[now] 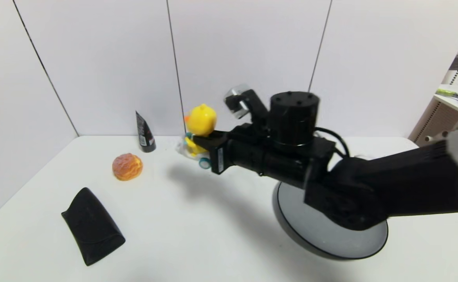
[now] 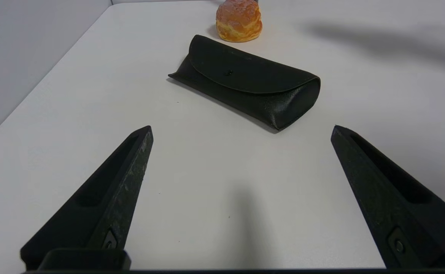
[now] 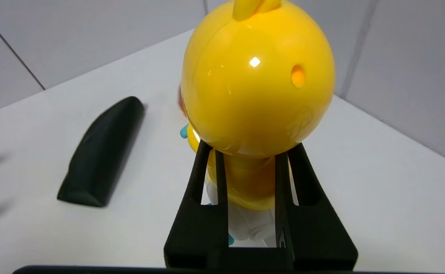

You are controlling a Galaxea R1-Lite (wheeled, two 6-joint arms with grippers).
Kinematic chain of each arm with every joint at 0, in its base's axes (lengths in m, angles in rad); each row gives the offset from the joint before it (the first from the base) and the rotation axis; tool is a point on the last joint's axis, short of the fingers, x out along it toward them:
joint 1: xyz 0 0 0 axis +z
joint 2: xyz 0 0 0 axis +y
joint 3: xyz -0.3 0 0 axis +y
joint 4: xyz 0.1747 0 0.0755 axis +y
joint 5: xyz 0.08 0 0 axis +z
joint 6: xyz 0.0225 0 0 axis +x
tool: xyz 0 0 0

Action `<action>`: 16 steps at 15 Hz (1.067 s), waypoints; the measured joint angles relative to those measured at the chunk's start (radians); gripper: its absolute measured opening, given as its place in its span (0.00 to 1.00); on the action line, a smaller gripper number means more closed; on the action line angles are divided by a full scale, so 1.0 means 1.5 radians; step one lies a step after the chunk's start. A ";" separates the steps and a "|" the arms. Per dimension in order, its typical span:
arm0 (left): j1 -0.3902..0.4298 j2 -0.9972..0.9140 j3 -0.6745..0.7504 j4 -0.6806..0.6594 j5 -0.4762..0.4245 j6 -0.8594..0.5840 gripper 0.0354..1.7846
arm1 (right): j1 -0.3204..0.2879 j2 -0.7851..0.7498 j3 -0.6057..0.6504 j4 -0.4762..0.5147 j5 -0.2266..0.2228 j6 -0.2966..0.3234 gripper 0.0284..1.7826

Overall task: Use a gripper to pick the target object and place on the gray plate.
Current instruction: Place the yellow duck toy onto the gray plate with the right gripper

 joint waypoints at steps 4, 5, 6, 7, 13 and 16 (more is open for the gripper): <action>0.000 0.000 0.000 0.000 0.001 0.000 0.94 | -0.123 -0.230 0.224 0.014 0.082 -0.034 0.18; 0.000 0.000 0.000 0.000 0.001 0.000 0.94 | -0.165 -0.284 0.281 0.018 0.107 -0.042 0.18; 0.000 0.000 0.000 0.000 0.001 0.000 0.94 | -0.201 -0.329 0.332 0.024 0.121 -0.047 0.18; 0.000 0.000 0.000 0.000 0.000 0.000 0.94 | -0.235 -0.369 0.383 0.031 0.131 -0.051 0.18; 0.000 0.000 0.000 0.000 0.000 0.000 0.94 | -0.328 -0.432 0.552 0.029 0.135 -0.082 0.18; 0.000 0.000 0.000 0.000 0.001 0.000 0.94 | -0.340 -0.388 0.567 0.002 0.135 -0.089 0.18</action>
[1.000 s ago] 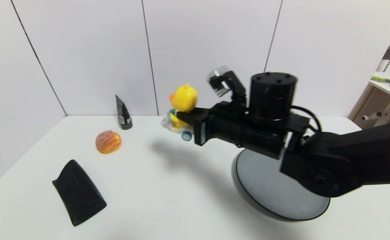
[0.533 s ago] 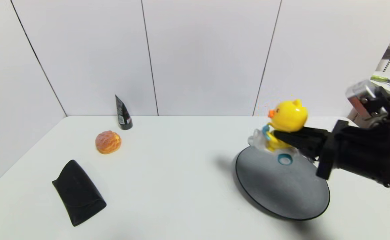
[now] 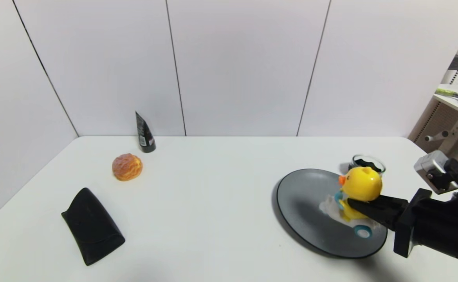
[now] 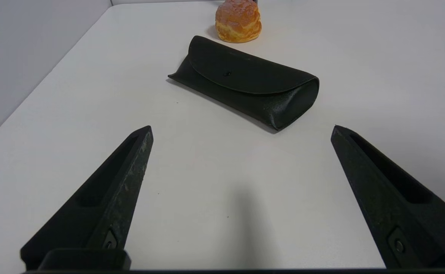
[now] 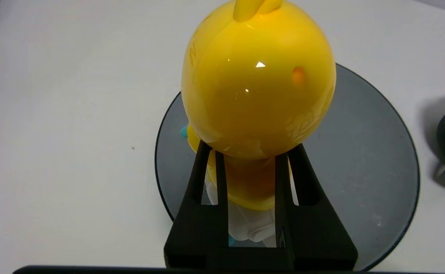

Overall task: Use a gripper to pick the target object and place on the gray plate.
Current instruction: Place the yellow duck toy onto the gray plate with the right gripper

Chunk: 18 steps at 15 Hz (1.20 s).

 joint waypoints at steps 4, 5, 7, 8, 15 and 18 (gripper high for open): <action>0.000 0.000 0.000 0.000 0.000 0.000 0.94 | -0.003 0.090 -0.022 -0.092 0.003 0.001 0.18; 0.000 0.000 0.000 0.000 0.000 0.000 0.94 | -0.003 0.107 -0.035 -0.097 0.003 0.001 0.18; 0.000 0.000 0.000 0.000 0.000 0.000 0.94 | -0.007 0.133 -0.046 -0.102 0.004 -0.001 0.18; 0.000 0.000 0.000 0.000 0.000 0.000 0.94 | -0.012 0.142 -0.047 -0.104 0.005 -0.008 0.18; 0.000 0.000 0.000 0.000 0.000 0.000 0.94 | -0.019 0.160 -0.040 -0.109 0.004 -0.014 0.57; 0.000 0.000 0.000 0.000 0.000 0.001 0.94 | -0.023 0.141 -0.047 -0.134 0.005 -0.012 0.69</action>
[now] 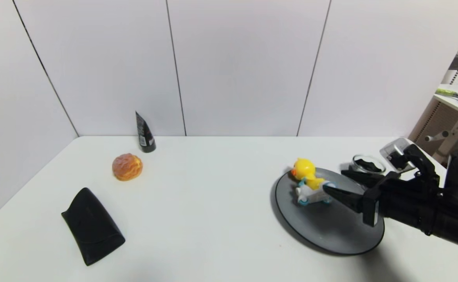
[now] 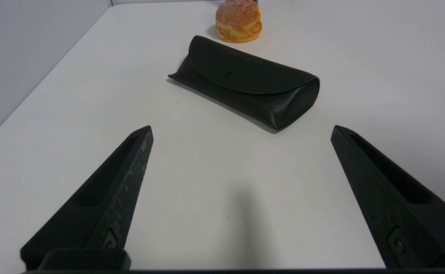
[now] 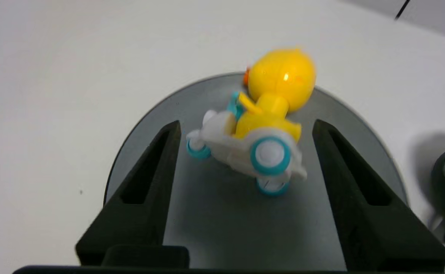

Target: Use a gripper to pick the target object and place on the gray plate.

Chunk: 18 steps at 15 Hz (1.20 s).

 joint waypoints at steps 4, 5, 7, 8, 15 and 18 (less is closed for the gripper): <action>0.000 0.000 0.000 0.000 0.000 -0.001 0.94 | -0.008 -0.098 -0.022 0.007 0.015 0.009 0.80; 0.000 0.000 0.000 0.000 0.000 -0.001 0.94 | -0.009 -0.133 -0.026 0.017 0.029 0.012 0.82; 0.000 0.000 0.000 0.000 0.000 -0.001 0.94 | -0.011 -0.209 -0.030 0.054 0.059 0.020 0.85; 0.000 0.000 0.000 0.000 0.000 -0.001 0.94 | -0.015 -0.250 -0.032 0.086 0.068 0.021 0.86; 0.000 0.000 0.000 0.000 0.000 -0.001 0.94 | -0.124 -0.519 -0.059 0.513 -0.049 -0.017 0.92; 0.000 0.000 0.000 0.000 0.000 -0.001 0.94 | -0.164 -0.634 0.002 0.662 -0.188 -0.060 0.93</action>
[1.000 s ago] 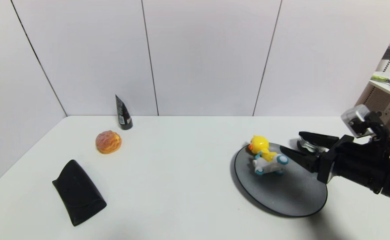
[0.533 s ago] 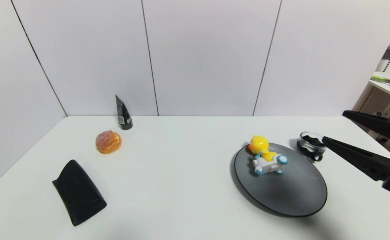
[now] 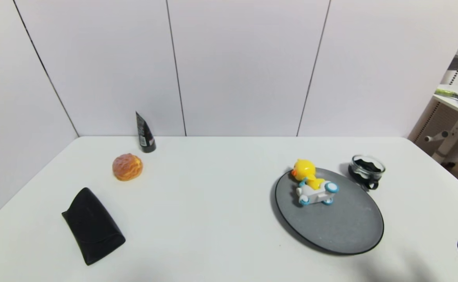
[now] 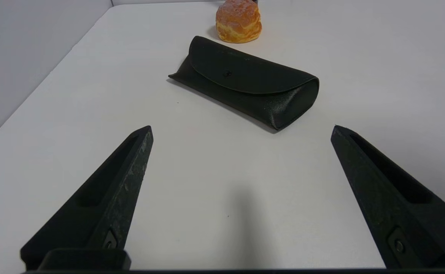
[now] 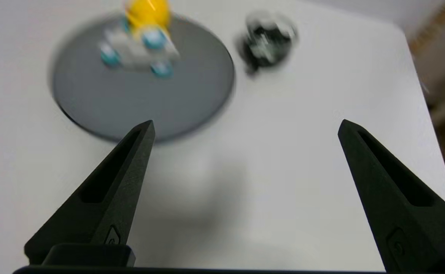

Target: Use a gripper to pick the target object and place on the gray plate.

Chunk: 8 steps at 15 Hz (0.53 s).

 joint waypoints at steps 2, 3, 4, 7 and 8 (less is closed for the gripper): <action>0.000 0.000 0.000 0.000 0.000 0.000 0.94 | -0.002 -0.075 0.053 0.019 -0.023 0.011 0.94; 0.000 0.000 0.000 0.000 0.000 0.000 0.94 | 0.003 -0.112 0.081 0.021 -0.025 0.025 0.94; 0.000 0.000 0.000 0.000 0.000 0.000 0.94 | 0.009 -0.150 0.112 0.022 -0.026 0.034 0.94; 0.000 0.000 0.000 0.000 0.000 0.000 0.94 | 0.020 -0.274 0.184 0.022 -0.031 0.058 0.95; 0.000 0.000 0.000 0.000 0.000 -0.001 0.94 | 0.021 -0.311 0.195 0.019 -0.032 0.068 0.95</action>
